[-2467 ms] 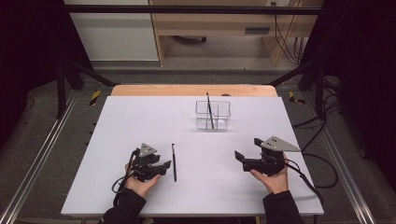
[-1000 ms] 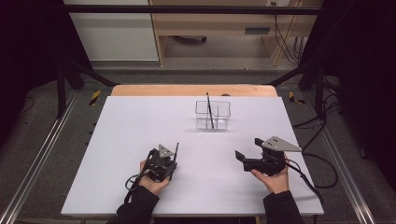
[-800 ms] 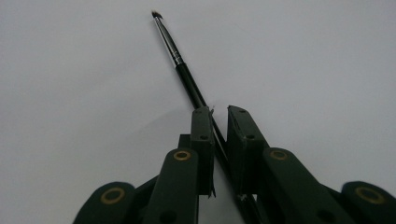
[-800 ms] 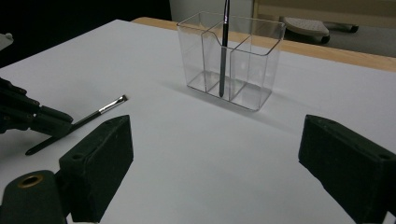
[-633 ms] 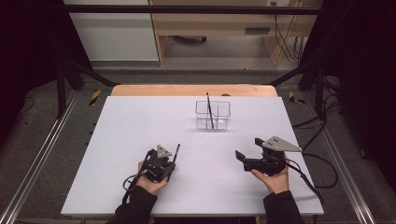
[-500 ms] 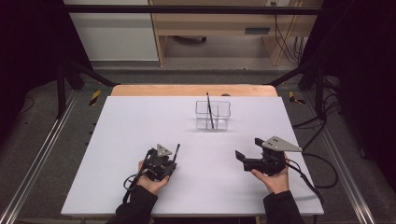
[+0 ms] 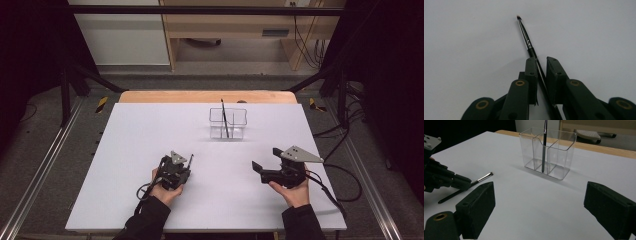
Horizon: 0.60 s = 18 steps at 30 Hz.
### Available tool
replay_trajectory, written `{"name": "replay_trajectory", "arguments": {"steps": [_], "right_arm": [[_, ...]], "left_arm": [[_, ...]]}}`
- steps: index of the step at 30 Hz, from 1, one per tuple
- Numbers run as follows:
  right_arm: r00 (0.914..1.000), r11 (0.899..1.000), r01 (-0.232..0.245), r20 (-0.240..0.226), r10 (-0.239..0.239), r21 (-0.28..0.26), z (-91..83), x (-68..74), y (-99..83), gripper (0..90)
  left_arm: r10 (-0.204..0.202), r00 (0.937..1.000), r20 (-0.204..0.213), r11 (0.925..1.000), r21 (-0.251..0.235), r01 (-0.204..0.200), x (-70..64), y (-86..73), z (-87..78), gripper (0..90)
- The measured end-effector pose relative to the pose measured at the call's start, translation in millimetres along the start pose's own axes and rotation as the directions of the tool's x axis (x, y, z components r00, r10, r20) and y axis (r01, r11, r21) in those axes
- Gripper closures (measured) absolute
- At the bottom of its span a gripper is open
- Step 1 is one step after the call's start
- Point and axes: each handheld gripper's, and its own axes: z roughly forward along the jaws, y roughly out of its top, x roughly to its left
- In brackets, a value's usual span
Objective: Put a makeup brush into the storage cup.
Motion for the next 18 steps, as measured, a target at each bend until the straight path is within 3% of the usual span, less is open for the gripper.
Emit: {"name": "replay_trajectory", "arguments": {"steps": [14, 18], "right_arm": [[1.0000, 1.000, 0.001, 0.000, -0.001, 0.001, 0.3, 0.1, -0.2, 10.4], [1.0000, 1.000, 0.002, -0.001, -0.002, 0.002, 0.5, 0.2, -0.3, 10.4]], "left_arm": [[0.069, 0.9967, 0.043, 0.9973, 0.020, -0.070, 1.0, -0.8, -5.4, 83.1], [0.064, 0.9966, 0.051, 0.9976, 0.022, -0.066, 1.6, -0.4, -5.3, 82.7]]}}
